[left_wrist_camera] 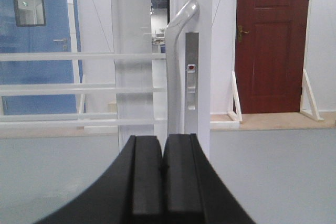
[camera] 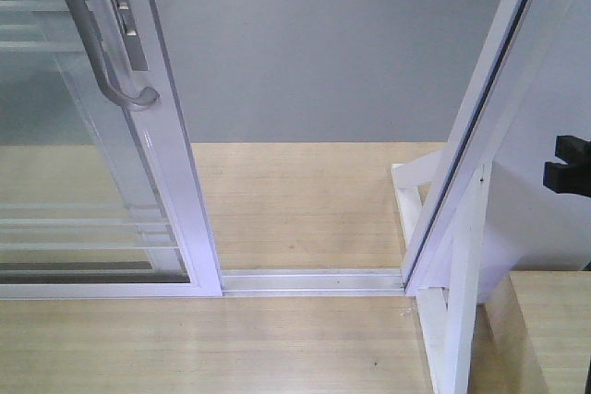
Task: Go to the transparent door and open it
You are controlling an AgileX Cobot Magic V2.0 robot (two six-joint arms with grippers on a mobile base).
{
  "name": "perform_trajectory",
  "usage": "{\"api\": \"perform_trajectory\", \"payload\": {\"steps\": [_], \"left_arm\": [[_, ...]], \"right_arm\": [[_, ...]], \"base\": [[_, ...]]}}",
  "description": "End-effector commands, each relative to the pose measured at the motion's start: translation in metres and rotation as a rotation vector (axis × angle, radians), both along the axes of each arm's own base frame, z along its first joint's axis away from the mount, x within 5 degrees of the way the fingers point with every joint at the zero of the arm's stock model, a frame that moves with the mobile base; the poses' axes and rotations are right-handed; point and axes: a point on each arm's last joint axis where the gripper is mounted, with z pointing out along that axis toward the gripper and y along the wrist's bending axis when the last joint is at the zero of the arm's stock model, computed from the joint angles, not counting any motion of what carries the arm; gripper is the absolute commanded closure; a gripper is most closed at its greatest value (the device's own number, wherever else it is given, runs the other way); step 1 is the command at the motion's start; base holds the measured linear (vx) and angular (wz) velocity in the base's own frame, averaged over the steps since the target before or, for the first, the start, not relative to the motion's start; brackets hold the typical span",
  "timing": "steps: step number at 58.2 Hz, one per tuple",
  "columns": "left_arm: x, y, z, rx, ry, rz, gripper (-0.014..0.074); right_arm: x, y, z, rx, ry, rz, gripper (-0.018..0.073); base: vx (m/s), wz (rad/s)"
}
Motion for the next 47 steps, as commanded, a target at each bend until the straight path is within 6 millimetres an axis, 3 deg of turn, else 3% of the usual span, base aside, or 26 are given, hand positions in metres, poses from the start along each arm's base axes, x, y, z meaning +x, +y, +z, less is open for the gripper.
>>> {"api": "perform_trajectory", "payload": {"steps": [1,37,47], "left_arm": [[-0.001,0.0,0.002,-0.008,-0.063,-0.008,0.0603],[-0.001,0.0,0.002,-0.008,-0.063,-0.008,0.0603],[-0.001,0.0,0.002,-0.008,-0.063,-0.008,0.0603]], "right_arm": [[0.004,-0.002,0.017,-0.008,-0.109,-0.011,0.0209],[0.003,-0.002,0.017,-0.009,-0.103,-0.01,0.0209],[-0.017,-0.002,0.031,-0.029,-0.17,-0.007,0.0271]], "base": [[0.0,0.0],[0.0,0.0],[0.0,0.0]]}}
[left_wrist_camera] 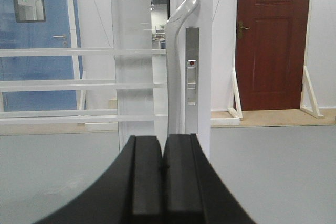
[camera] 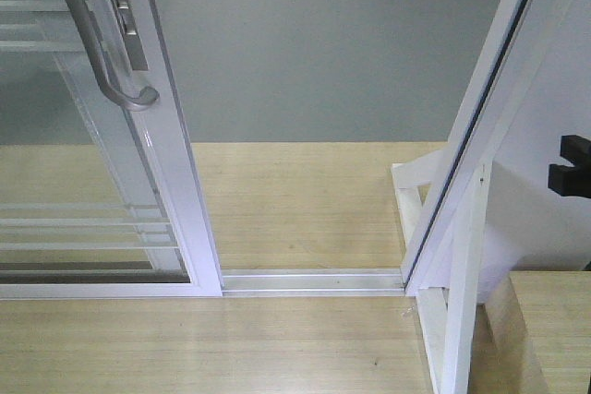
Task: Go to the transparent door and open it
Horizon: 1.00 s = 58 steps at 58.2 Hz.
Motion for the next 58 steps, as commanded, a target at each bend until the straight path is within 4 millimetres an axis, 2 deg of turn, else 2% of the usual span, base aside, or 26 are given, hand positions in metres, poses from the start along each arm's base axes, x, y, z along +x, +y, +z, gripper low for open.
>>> {"api": "perform_trajectory", "payload": {"steps": [1,6,10,17,25,34,39,58], "left_arm": [[-0.001,0.0,0.003,-0.009,-0.07,-0.008,0.0603],[-0.001,0.0,0.003,-0.009,-0.07,-0.008,0.0603],[-0.001,0.0,0.003,-0.009,-0.07,-0.008,0.0603],[-0.001,0.0,0.003,-0.009,-0.07,-0.008,0.0603],[-0.001,0.0,0.003,-0.009,-0.07,-0.008,0.0603],[-0.001,0.0,0.003,-0.009,-0.07,-0.008,0.0603],[-0.001,0.0,0.003,-0.009,-0.071,-0.008,0.0603],[-0.001,0.0,0.003,-0.009,-0.072,-0.008,0.0603]], "right_arm": [[-0.01,-0.001,0.025,-0.004,-0.149,-0.014,0.0288],[-0.024,-0.002,0.026,0.015,-0.233,-0.035,0.0379],[-0.039,-0.003,0.017,0.042,-0.335,-0.057,0.0455],[-0.063,-0.003,-0.017,0.072,-0.469,-0.07,0.0575],[-0.089,-0.001,-0.054,0.055,-0.578,-0.05,0.0571],[-0.107,-0.001,-0.093,0.062,-0.616,-0.052,0.0568],[-0.115,-0.002,-0.099,0.06,-0.588,-0.068,0.0568],[-0.114,-0.002,-0.102,0.055,-0.547,-0.069,0.0568]], "base": [[0.0,0.0],[0.0,0.0],[0.0,0.0],[0.0,0.0],[0.0,0.0],[0.0,0.0],[0.0,0.0],[0.0,0.0]]}}
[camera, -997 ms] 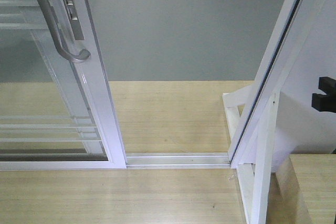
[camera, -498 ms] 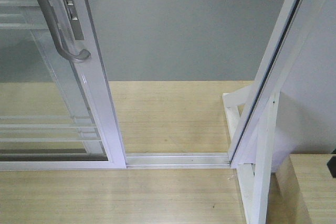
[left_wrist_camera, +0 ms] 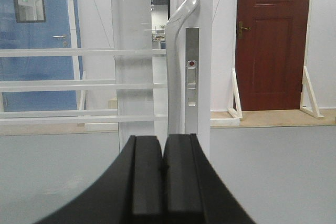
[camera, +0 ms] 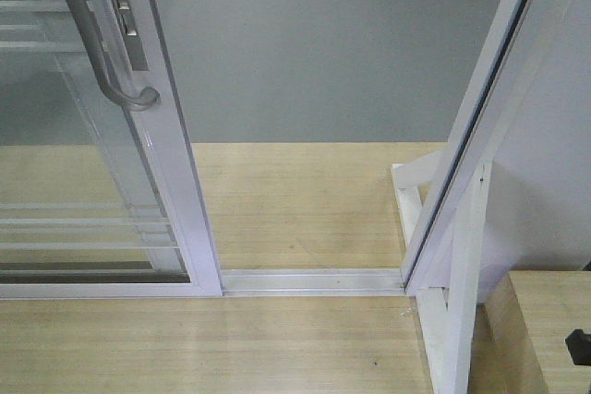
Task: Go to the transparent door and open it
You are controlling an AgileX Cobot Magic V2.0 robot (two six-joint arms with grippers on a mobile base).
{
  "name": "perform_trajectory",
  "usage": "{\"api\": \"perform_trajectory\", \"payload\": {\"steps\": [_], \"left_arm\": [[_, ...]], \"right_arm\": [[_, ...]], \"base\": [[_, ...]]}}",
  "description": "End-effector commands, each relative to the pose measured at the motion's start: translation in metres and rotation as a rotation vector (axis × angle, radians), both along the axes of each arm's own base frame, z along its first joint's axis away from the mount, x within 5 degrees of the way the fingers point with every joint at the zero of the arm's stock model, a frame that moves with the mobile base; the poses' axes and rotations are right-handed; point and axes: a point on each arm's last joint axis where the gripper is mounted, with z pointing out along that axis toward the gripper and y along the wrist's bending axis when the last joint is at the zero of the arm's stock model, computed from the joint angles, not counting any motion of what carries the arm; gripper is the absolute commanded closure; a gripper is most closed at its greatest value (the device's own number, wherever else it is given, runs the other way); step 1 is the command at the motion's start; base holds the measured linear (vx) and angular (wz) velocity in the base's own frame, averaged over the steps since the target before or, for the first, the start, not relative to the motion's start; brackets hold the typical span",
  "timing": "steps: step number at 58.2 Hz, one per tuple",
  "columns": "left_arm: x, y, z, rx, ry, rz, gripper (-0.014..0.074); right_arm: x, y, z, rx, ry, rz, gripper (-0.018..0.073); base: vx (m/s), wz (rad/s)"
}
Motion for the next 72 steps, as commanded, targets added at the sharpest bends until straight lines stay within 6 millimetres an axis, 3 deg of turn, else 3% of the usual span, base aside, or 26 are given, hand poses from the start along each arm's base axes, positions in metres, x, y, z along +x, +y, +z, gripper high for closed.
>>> {"api": "perform_trajectory", "payload": {"steps": [1,72], "left_arm": [[-0.0009,-0.0004,0.0027,-0.009,-0.072,-0.008,0.0603],[-0.0009,-0.0004,0.0027,-0.009,-0.072,-0.008,0.0603]], "right_arm": [[-0.0006,0.0003,0.0061,-0.014,-0.088,0.002,0.0568],[-0.0006,0.0002,0.0052,-0.014,-0.077,0.001,0.0568]], "base": [[0.0,0.0],[0.0,0.0]]}}
